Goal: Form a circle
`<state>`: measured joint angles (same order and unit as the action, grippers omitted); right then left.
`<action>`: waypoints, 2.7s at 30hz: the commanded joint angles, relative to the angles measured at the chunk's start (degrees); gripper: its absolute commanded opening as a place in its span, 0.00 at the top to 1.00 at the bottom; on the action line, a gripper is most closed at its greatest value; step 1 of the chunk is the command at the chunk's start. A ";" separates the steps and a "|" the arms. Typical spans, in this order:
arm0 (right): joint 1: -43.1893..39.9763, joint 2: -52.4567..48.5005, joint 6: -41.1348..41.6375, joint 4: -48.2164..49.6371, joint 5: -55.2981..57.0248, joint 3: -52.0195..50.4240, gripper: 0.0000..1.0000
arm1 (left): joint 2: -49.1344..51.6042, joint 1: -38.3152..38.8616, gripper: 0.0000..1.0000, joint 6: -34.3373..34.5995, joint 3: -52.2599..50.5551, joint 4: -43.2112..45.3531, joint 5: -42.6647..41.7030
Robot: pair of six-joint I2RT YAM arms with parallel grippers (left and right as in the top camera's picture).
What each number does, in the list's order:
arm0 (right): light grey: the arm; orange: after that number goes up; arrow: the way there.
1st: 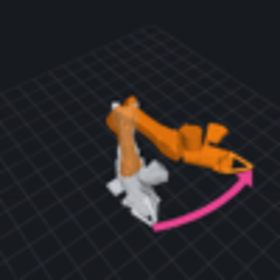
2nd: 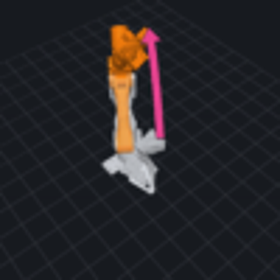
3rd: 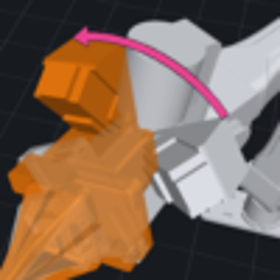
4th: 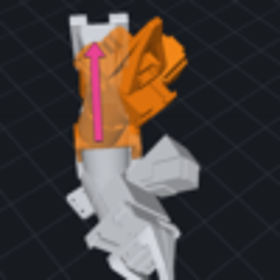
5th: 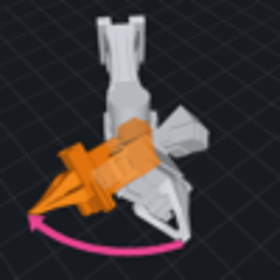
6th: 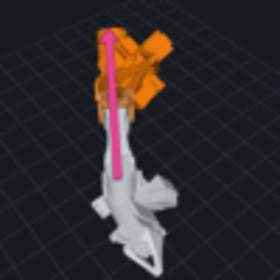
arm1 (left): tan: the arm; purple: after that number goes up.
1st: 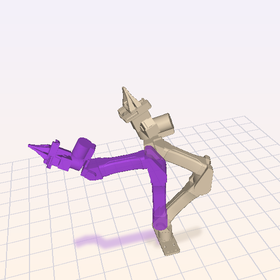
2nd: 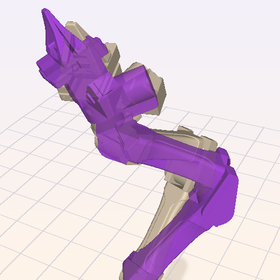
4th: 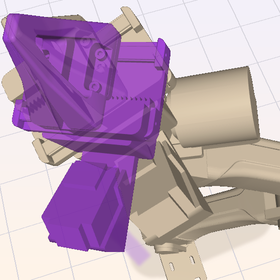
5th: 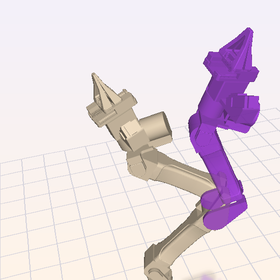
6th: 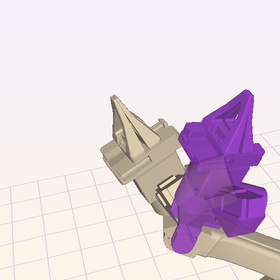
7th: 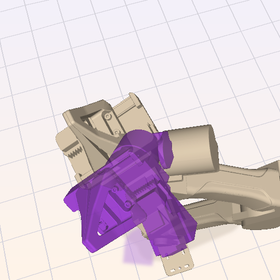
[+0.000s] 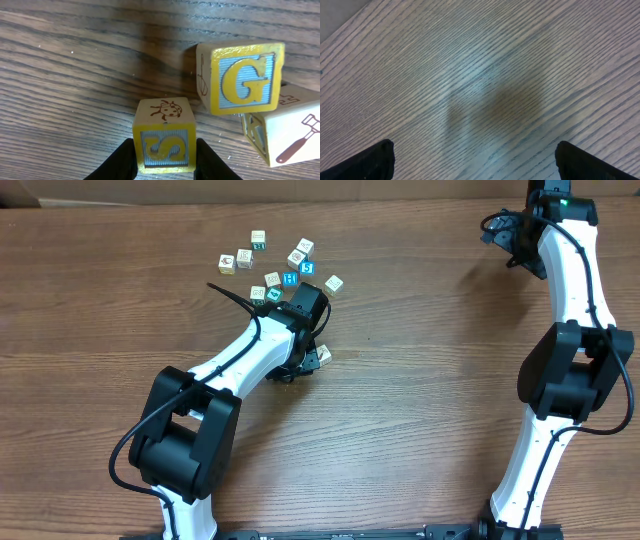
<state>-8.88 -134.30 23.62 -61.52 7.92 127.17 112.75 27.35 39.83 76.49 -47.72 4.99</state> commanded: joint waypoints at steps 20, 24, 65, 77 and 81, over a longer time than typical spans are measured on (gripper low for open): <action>0.13 1.42 -0.02 0.11 0.42 0.72 0.00 | 0.48 0.11 0.70 -1.07 -0.26 1.84 -2.05; 0.13 1.42 -0.02 0.11 0.42 0.72 0.00 | 0.48 0.11 0.72 -1.09 -0.26 1.68 -2.03; 0.13 1.42 -0.02 0.11 0.42 0.72 0.00 | 0.48 0.04 0.63 0.00 -0.26 1.25 -1.57; 0.13 1.42 -0.02 0.11 0.42 0.72 0.00 | -0.20 -0.66 0.25 -1.86 4.68 -2.82 -3.54; 0.13 1.42 -0.02 0.11 0.42 0.72 0.00 | -0.37 -2.01 0.25 -3.82 13.84 -9.66 -3.52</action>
<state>-8.88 -134.30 23.59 -61.56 7.90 127.17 112.75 26.74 38.59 83.40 -55.79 1.93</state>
